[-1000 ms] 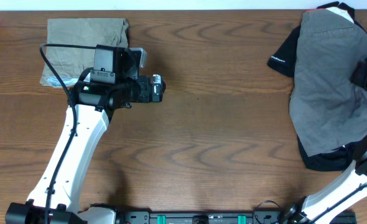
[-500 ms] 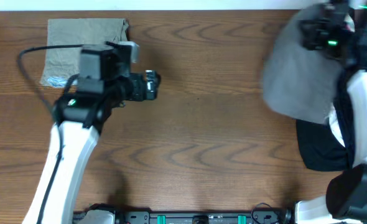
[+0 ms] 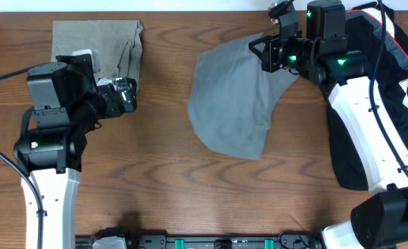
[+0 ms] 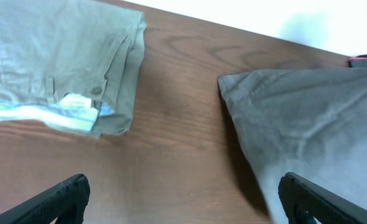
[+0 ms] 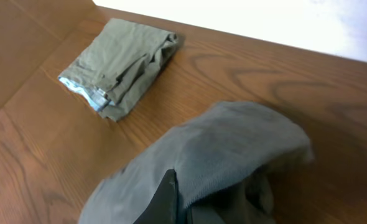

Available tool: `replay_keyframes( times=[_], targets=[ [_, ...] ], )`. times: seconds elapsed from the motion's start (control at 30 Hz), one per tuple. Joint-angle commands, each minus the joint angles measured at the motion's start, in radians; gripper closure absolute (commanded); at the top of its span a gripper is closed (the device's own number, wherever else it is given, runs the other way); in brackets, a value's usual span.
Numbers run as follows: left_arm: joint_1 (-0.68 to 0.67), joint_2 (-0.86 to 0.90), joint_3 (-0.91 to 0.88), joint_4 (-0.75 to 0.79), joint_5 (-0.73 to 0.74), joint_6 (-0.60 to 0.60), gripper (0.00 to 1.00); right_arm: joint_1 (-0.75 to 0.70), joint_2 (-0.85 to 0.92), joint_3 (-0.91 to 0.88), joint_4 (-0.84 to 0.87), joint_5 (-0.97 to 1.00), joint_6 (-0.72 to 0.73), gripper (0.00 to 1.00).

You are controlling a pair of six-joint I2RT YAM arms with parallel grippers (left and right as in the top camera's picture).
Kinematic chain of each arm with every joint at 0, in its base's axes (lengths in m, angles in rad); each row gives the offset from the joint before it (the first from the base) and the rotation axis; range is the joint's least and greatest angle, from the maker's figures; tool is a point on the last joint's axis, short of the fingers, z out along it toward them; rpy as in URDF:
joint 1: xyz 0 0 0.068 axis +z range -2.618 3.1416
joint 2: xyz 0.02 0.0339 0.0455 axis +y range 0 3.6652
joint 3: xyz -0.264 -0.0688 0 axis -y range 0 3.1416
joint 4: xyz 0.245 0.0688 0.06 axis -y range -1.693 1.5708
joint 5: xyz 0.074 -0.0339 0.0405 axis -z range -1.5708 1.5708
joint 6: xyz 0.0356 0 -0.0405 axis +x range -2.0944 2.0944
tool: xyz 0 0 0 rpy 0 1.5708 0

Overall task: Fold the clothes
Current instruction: 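Pull the grey shorts out of the pile toward the table center with the right gripper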

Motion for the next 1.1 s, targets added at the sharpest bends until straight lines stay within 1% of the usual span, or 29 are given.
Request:
replay_keyframes(
  times=[0.0, 0.03, 0.13, 0.23, 0.33, 0.43, 0.53, 0.67, 0.73, 0.83, 0.93, 1.0, 1.07],
  targets=[
    [0.008, 0.013, 0.018, -0.008, -0.007, 0.017, 0.02, -0.03, -0.012, 0.012, -0.003, 0.002, -0.031, 0.99],
    [0.008, 0.017, 0.018, -0.007, -0.006, 0.016, 0.02, -0.035, -0.002, 0.011, -0.011, 0.012, -0.055, 0.99],
    [0.008, 0.035, 0.018, -0.007, -0.006, 0.013, 0.02, -0.041, 0.024, 0.011, -0.046, 0.074, -0.058, 0.99],
    [0.008, 0.066, 0.018, -0.007, -0.006, 0.013, 0.02, -0.041, 0.048, 0.011, -0.118, 0.108, -0.105, 0.99],
    [0.008, 0.104, 0.018, -0.007, -0.005, 0.012, 0.02, -0.035, 0.062, 0.01, -0.226, 0.106, -0.169, 0.99],
    [0.008, 0.146, 0.018, -0.003, -0.005, 0.013, 0.02, -0.002, 0.069, 0.005, -0.345, 0.098, -0.268, 0.99],
    [0.008, 0.175, 0.018, 0.008, -0.005, 0.013, 0.02, 0.053, 0.076, -0.002, -0.414, 0.099, -0.309, 0.99],
    [0.008, 0.19, 0.018, 0.016, -0.006, 0.013, 0.02, 0.163, 0.077, -0.037, -0.407, 0.1, -0.308, 0.99],
    [0.008, 0.189, 0.018, 0.019, -0.007, 0.013, 0.02, 0.219, 0.077, -0.069, -0.373, 0.111, -0.26, 0.99],
    [0.008, 0.189, 0.018, 0.019, -0.007, 0.013, 0.02, 0.297, 0.077, -0.134, -0.321, 0.245, -0.183, 0.98],
    [0.008, 0.189, 0.018, 0.024, -0.007, 0.013, 0.02, 0.342, 0.077, -0.189, -0.278, 0.314, -0.13, 0.97],
    [0.008, 0.19, 0.018, 0.031, -0.007, 0.013, 0.02, 0.36, 0.077, -0.225, -0.256, 0.316, -0.114, 0.95],
    [0.008, 0.189, 0.018, 0.037, -0.007, 0.013, 0.02, 0.367, 0.077, -0.252, -0.249, 0.316, -0.104, 0.96]
  ],
)
